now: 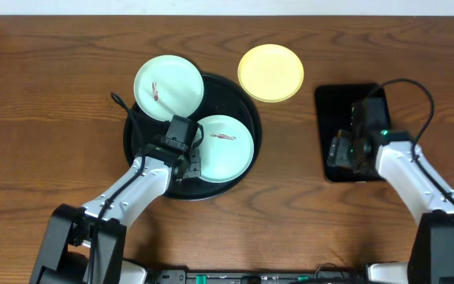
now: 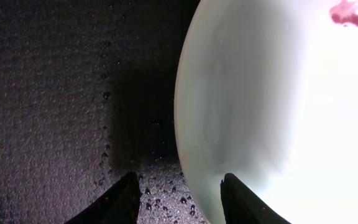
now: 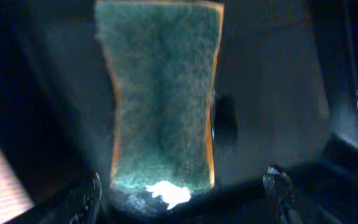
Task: Clean dirty plates on tray and stack at the side
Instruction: 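Lower the right gripper onto the sponge in the black tray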
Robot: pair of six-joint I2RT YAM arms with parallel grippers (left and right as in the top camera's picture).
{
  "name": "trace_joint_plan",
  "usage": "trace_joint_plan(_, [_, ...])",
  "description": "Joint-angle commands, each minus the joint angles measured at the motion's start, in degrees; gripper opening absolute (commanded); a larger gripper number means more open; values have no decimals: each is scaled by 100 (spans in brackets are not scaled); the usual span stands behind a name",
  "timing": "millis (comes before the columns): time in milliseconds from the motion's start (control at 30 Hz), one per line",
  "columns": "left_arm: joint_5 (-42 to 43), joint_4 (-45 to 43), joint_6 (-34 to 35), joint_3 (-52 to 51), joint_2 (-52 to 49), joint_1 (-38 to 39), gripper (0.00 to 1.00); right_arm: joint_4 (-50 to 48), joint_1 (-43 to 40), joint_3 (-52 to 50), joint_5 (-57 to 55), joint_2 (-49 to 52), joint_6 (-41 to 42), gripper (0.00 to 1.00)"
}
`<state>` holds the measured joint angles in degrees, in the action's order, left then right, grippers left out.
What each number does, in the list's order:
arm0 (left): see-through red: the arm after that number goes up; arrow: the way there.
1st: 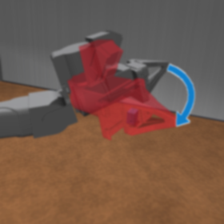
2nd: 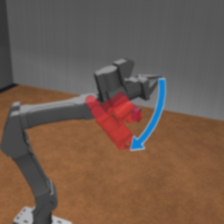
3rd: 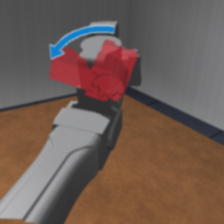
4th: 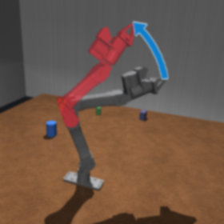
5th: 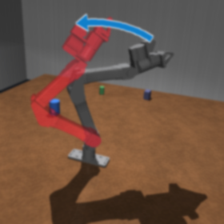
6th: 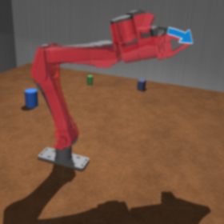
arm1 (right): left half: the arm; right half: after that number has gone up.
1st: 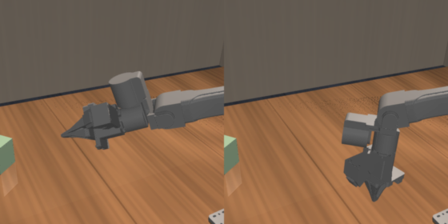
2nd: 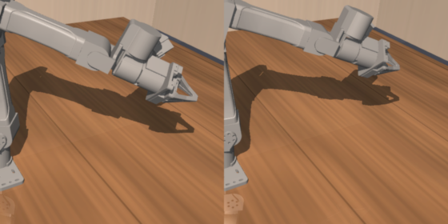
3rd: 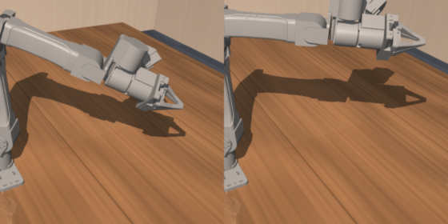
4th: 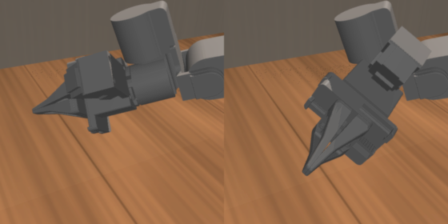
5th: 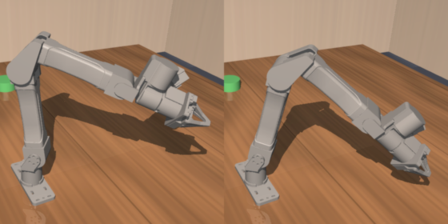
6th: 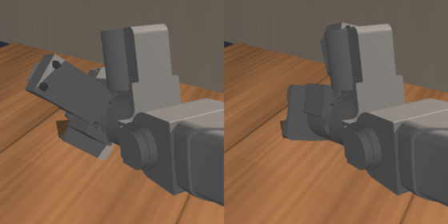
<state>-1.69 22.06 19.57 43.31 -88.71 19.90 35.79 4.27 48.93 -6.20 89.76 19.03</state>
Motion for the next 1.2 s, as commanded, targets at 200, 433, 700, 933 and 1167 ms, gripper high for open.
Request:
trace_joint_plan(200, [-7,17,68,-35,-7,-22,45,-1838,22,-1270,-348,-7,-11,2])
trace_joint_plan(433, [-9,17,68,-35,-7,-22,50,-1099,22,-857,-278,-116,-249,91])
trace_joint_plan(700, [-7,17,68,-35,-7,-22,50,-1357,4,-678,-640,-136,-887,99])
trace_joint_plan(933, [-7,17,68,-35,-7,-22,50,-2312,-59,-868,-745,-31,-992,99])
trace_joint_plan(1167, [-7,17,68,-35,-7,-22,51,-2592,2,-811,-24,146,-1224,78])
